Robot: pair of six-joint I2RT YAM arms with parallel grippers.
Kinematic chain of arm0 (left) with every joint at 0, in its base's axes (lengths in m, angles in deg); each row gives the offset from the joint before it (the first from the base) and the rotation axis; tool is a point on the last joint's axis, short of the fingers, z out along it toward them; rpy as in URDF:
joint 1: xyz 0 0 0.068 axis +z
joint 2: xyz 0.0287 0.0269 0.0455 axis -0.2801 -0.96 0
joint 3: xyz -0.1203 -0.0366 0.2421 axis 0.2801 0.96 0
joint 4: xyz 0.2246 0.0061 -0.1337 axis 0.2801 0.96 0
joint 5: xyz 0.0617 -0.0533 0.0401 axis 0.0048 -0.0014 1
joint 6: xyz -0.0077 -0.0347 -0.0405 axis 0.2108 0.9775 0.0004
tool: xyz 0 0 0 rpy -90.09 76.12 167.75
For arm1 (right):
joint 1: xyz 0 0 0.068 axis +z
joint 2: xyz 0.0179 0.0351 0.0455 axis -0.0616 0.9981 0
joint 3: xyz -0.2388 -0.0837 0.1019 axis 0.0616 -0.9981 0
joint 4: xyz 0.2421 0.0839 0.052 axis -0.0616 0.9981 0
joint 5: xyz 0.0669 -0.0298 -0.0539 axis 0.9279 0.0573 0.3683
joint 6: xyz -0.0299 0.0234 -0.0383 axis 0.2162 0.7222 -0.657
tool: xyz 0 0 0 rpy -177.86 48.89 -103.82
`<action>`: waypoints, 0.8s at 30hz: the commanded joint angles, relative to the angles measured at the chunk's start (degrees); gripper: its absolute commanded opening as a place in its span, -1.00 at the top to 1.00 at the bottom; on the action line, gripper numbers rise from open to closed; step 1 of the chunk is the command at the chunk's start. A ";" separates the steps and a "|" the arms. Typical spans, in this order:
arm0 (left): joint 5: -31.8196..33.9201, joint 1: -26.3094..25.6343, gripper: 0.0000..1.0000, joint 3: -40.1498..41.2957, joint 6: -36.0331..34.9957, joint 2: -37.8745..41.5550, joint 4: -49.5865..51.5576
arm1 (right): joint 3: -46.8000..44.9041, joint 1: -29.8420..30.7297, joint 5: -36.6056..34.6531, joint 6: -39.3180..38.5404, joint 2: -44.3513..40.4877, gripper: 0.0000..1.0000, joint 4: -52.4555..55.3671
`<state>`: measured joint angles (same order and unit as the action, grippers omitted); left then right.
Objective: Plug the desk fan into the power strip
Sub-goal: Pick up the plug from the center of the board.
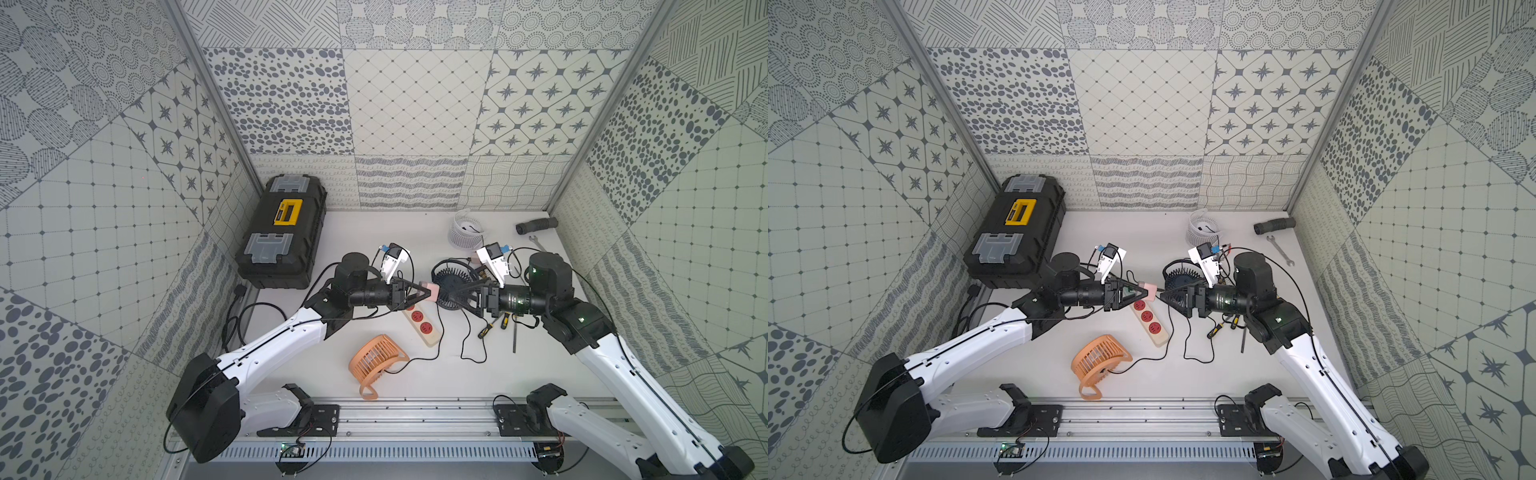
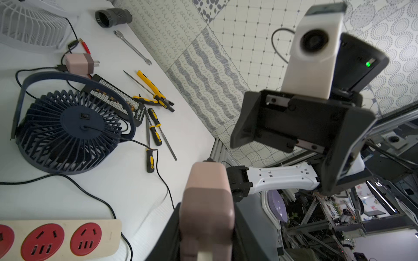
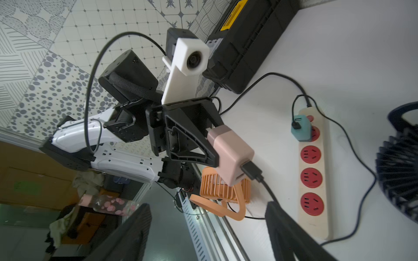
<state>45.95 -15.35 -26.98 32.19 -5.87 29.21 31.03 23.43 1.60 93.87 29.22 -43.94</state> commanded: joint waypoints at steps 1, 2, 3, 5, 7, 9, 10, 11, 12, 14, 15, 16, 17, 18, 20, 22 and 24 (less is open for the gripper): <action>5.02 0.50 1.00 1.19 12.74 -0.63 -23.33 | -3.34 3.74 4.76 11.57 0.94 -0.62 -15.70; 4.64 0.50 1.00 1.23 12.97 -0.51 -23.86 | -3.87 4.31 4.17 11.60 1.05 -0.61 -16.21; 4.22 0.50 1.00 1.23 13.01 -0.38 -23.95 | -4.49 4.34 3.38 11.83 1.17 -0.60 -16.60; 3.64 0.51 1.00 1.51 12.91 0.37 -24.40 | -5.41 4.01 2.13 11.56 1.61 -0.58 -16.76; 3.29 0.50 1.00 1.75 12.70 1.24 -24.57 | -5.65 2.99 1.84 11.01 2.51 -0.54 -16.85; 2.32 0.50 1.00 1.69 12.63 1.97 -24.51 | -5.50 2.02 2.36 10.49 3.26 -0.48 -17.86; 1.72 0.50 1.00 1.63 12.72 2.29 -24.53 | -5.35 1.54 3.02 10.55 3.56 -0.45 -19.17; 1.25 0.50 1.00 1.65 12.82 2.54 -24.57 | -5.30 1.19 4.25 10.97 3.78 -0.43 -21.15; 0.90 0.50 1.00 1.67 12.98 2.82 -24.63 | -5.37 0.98 5.45 11.81 3.88 -0.41 -24.05; 0.10 0.50 1.00 1.67 13.02 3.42 -24.81 | -5.34 0.84 7.65 13.86 4.33 -0.39 -29.70; -0.36 0.50 1.00 1.64 13.02 3.66 -24.96 | -5.26 0.84 8.67 14.80 4.72 -0.38 -32.12; -0.85 0.50 1.00 1.45 13.04 4.02 -25.03 | -4.98 0.78 9.81 15.56 5.39 -0.37 -33.94; -1.18 0.50 1.00 1.41 12.88 4.29 -25.16 | -4.77 0.81 10.46 15.74 5.79 -0.34 -34.75; -1.53 0.50 1.00 1.45 12.73 4.41 -25.33 | -4.63 0.69 10.90 15.82 6.31 -0.32 -35.16; -2.21 0.50 1.00 1.36 12.91 4.50 -25.53 | -4.03 0.64 11.83 15.97 7.32 -0.23 -36.03; -2.98 0.50 1.00 1.29 13.37 4.35 -25.86 | -3.97 0.65 12.89 17.36 8.18 -0.13 -38.77; -3.74 0.50 1.00 1.41 13.96 4.13 -26.71 | -4.16 0.68 13.57 19.20 8.65 -0.07 -42.19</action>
<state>46.11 -15.24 -25.45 44.50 -1.87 9.21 25.57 24.35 12.44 110.35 37.22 -77.42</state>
